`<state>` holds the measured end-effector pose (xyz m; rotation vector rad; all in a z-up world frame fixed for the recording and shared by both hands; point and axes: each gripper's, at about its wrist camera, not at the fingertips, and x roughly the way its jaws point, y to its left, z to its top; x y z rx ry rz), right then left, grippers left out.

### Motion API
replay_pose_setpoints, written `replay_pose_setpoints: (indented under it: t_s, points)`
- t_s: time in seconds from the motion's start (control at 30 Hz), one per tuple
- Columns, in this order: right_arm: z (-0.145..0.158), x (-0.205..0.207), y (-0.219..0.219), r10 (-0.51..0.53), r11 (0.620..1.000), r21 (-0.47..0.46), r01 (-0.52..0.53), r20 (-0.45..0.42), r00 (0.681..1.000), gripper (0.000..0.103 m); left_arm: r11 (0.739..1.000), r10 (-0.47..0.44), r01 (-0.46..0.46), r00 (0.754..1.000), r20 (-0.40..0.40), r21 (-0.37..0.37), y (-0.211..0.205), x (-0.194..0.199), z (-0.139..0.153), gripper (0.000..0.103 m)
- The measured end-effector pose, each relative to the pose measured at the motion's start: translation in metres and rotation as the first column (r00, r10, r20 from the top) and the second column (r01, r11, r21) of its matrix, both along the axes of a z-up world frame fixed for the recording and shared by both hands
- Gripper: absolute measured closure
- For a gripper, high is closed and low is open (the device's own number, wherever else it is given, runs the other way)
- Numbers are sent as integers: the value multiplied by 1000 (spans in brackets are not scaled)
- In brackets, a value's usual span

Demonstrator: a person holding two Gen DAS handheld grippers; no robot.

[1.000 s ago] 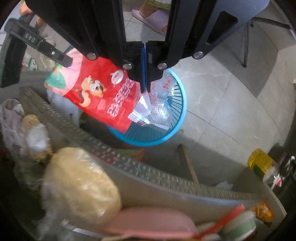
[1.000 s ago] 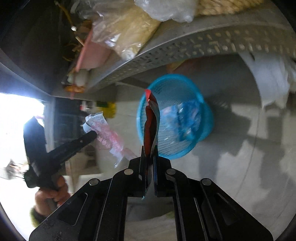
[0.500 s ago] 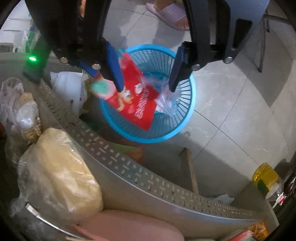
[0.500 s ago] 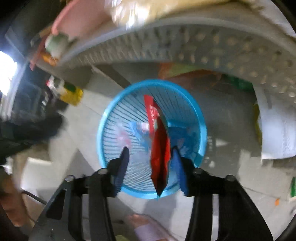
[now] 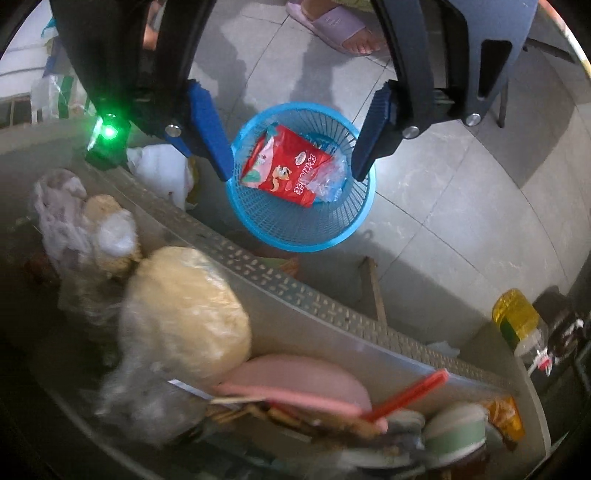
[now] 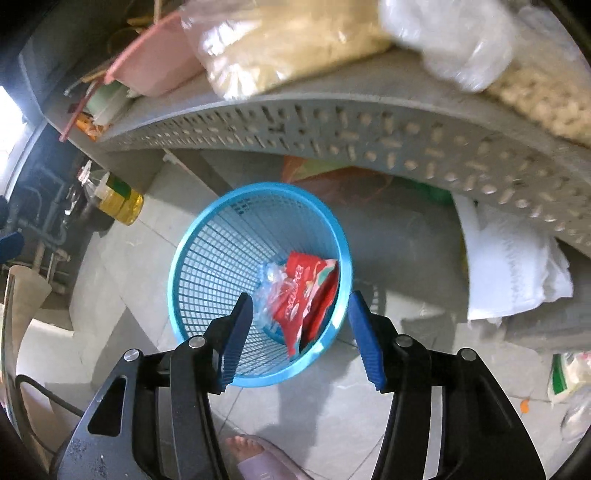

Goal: Collect trash
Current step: 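Swing both tools back from the wastebasket to the table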

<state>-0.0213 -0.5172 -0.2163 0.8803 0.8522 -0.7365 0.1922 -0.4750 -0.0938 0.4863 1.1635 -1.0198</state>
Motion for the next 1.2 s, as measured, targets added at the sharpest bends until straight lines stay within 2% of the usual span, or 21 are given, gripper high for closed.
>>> replay_pose_setpoints:
  t_s: [0.17, 0.33, 0.5, 0.67, 0.73, 0.8, 0.9, 1.03, 1.13, 1.2]
  points:
    - [25, -7, 23, 65, 997, -35, -63, 41, 997, 51, 997, -11, 15, 998, 55, -72, 44, -13, 46, 31]
    - [55, -12, 46, 146, 988, -63, -141, 89, 985, 50, 990, 35, -23, 996, 85, -142, 104, -21, 86, 30]
    - [102, -18, 66, 244, 962, -158, -222, 145, 959, 38, 976, 114, -89, 986, 122, -196, 164, -28, 112, 29]
    - [149, -17, 91, 360, 914, -259, -312, 167, 918, 26, 966, 166, -111, 959, 230, -235, 217, -48, 131, 22]
    - [170, -14, 103, 416, 886, -301, -353, 178, 892, 22, 964, 166, -109, 959, 229, -243, 233, -54, 136, 19]
    - [186, -14, 114, 454, 864, -334, -377, 191, 870, 15, 959, 173, -119, 964, 201, -257, 248, -57, 141, 9]
    - [209, -11, 131, 497, 836, -376, -400, 208, 843, 11, 938, 215, -152, 960, 179, -311, 273, -62, 151, 7]
    - [228, -4, 151, 541, 792, -431, -432, 168, 824, 8, 892, 285, -214, 950, 129, -398, 308, -67, 163, 6]
    - [237, 4, 166, 565, 763, -456, -459, 123, 816, 8, 864, 344, -266, 932, 115, -427, 332, -69, 168, 6]
    - [241, 7, 176, 563, 753, -466, -464, 93, 821, 8, 846, 388, -298, 912, 129, -442, 348, -71, 170, 6]
